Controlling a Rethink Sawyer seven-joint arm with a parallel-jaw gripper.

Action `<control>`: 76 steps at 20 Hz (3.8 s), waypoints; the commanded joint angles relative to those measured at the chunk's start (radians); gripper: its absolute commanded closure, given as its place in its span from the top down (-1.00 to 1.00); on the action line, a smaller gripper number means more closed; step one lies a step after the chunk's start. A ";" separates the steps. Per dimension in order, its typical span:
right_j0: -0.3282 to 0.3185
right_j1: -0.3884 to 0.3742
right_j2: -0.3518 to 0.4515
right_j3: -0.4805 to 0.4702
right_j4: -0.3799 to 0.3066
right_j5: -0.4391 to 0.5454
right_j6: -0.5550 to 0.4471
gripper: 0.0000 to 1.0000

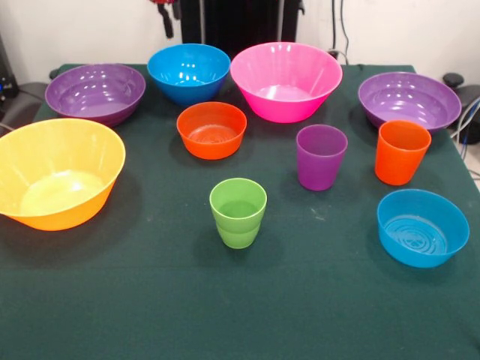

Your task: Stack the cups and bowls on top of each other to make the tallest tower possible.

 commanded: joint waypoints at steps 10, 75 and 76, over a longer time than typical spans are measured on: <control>-0.037 0.308 -0.110 -0.185 -0.204 0.079 -0.350 1.00; 0.003 0.011 0.082 -0.075 0.003 0.018 -0.179 1.00; -0.001 0.015 0.079 -0.077 -0.010 0.014 -0.186 1.00</control>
